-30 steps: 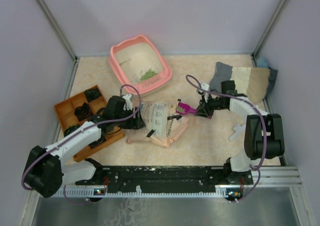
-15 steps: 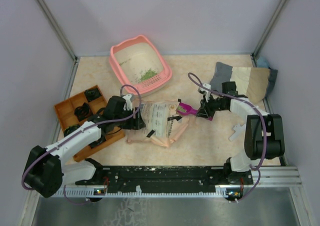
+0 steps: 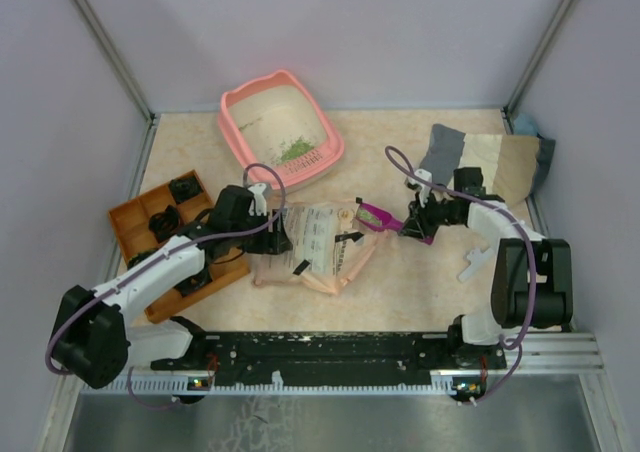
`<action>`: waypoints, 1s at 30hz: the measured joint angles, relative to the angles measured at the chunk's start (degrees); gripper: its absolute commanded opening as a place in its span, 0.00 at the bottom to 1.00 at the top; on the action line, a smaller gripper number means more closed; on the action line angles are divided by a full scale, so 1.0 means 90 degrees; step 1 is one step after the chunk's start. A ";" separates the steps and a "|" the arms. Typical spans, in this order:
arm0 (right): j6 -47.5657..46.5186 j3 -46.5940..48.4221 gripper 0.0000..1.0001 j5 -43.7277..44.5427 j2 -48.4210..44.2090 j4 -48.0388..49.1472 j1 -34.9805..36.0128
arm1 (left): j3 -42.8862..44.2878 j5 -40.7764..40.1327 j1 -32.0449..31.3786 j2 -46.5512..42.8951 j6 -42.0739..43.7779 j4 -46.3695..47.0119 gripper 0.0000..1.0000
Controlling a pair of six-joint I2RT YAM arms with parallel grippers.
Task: Fill the litter box with clean litter
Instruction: 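Scoop the cat litter from the cat litter bag.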
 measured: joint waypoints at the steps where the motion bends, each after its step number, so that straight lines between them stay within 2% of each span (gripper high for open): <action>1: -0.0015 -0.0005 0.00 0.0017 -0.0007 -0.0022 -0.0007 | 0.0036 0.0000 0.0000 0.0034 0.0005 -0.0029 0.72; 21: -0.0121 -0.0056 0.00 0.0624 -0.0488 -0.0444 -0.0352 | 0.0274 0.0024 0.0000 0.0163 0.0092 -0.0129 0.71; 30: 0.0226 0.0163 0.00 0.0532 -0.0794 -0.0651 -0.0437 | 0.0274 -0.0080 0.0000 -0.0012 0.0282 -0.0279 0.72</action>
